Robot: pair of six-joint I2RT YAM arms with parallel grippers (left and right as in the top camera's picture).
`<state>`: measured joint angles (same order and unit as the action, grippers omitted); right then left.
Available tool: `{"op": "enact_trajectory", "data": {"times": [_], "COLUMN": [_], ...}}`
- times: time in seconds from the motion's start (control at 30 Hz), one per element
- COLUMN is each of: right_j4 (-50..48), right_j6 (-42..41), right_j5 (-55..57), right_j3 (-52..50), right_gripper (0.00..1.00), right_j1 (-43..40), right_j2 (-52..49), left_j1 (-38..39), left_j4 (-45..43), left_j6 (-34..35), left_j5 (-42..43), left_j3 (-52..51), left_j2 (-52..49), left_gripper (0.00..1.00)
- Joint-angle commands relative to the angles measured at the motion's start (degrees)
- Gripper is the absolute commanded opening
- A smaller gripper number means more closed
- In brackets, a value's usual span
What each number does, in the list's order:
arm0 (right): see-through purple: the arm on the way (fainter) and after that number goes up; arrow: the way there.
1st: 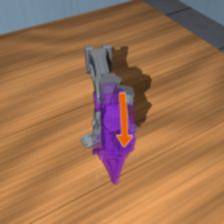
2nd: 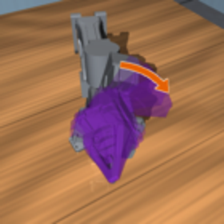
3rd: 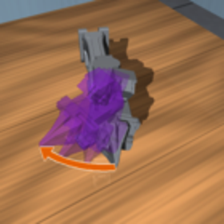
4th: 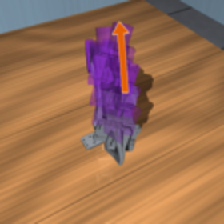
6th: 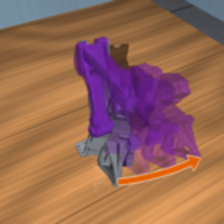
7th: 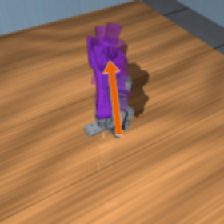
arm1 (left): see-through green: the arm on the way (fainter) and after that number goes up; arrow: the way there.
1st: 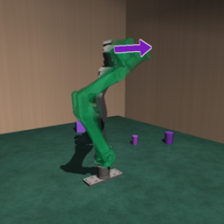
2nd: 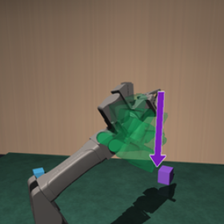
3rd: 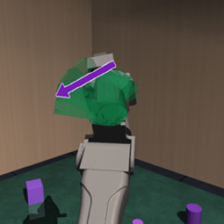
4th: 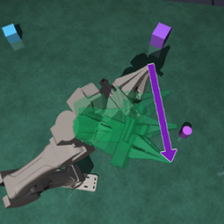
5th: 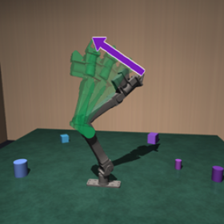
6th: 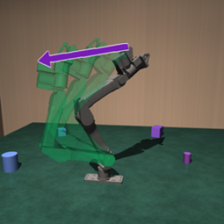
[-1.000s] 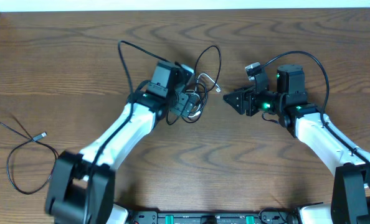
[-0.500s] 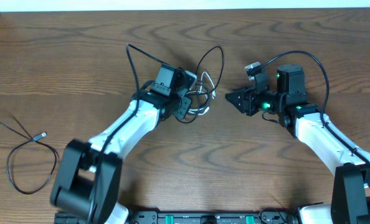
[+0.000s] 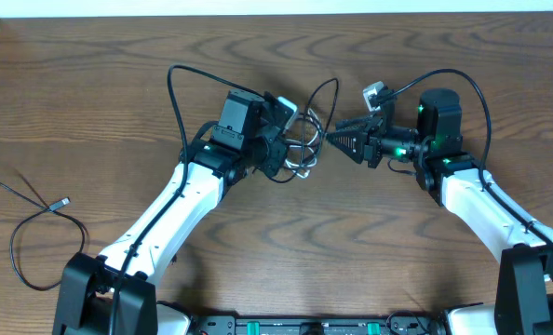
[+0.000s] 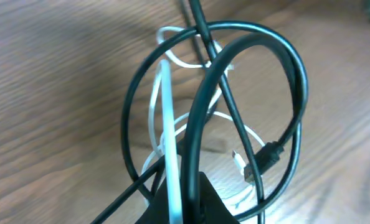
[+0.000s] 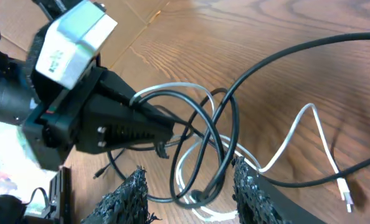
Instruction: Untangle cables
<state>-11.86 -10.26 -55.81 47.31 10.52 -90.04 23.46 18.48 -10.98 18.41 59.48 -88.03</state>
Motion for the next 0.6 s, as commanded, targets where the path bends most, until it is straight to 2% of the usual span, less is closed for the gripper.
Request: {"op": "enact_trajectory", "data": {"times": [0.0,0.1,0.17,0.33,0.37,0.4,0.57], "right_j4": [0.1,1.0,1.0,2.0,2.1,2.1,2.1], "right_j6": [-1.4,-4.0,-4.1,-4.0,-4.0,-4.0,-4.0], "right_j5": [0.8,4.0,4.0,4.9,4.9,4.9,4.9], "right_j3": [0.6,0.6,0.6,0.6,0.6,0.6,0.6], "right_gripper": [0.42,0.45,0.5,0.49,0.42,0.28,0.04], "right_j1": [0.4,0.4,0.4,0.4,0.4,0.4,0.4], "right_j2": [0.8,0.8,0.8,0.8,0.8,0.8,0.8], "left_j1": [0.1,0.1,0.1,0.1,0.1,0.1,0.1], "left_j4": [-0.6,-1.5,-1.9,-2.7,-2.8,-2.8,-3.4], "left_j6": [-0.9,-0.9,-0.9,-0.9,-1.0,-1.0,-0.9], "left_j5": [8.2,10.7,11.0,13.9,14.0,14.0,16.0], "left_j3": [0.0,0.0,0.0,0.0,0.0,0.0,0.0], "left_j2": [0.3,0.3,0.3,0.3,0.3,0.3,0.3], "left_gripper": [0.08,0.08,0.07,0.07,0.07,0.07,0.07]}}
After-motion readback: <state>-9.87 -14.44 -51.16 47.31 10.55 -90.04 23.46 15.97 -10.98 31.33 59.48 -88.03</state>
